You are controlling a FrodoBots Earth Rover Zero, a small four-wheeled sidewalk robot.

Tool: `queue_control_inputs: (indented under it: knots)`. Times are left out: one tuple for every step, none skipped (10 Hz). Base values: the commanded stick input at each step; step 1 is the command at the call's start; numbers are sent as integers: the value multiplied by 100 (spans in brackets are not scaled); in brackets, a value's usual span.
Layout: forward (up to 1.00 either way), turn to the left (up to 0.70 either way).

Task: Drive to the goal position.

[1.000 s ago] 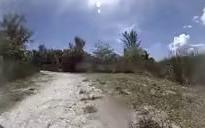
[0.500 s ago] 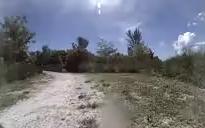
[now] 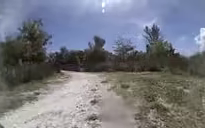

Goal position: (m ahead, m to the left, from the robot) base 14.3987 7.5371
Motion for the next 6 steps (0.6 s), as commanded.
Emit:
queue_control_inputs:
  knots:
    - [70, 28]
    - [70, 1]
    - [70, 0]
    - [70, 0]
    - [70, 0]
    - [70, 0]
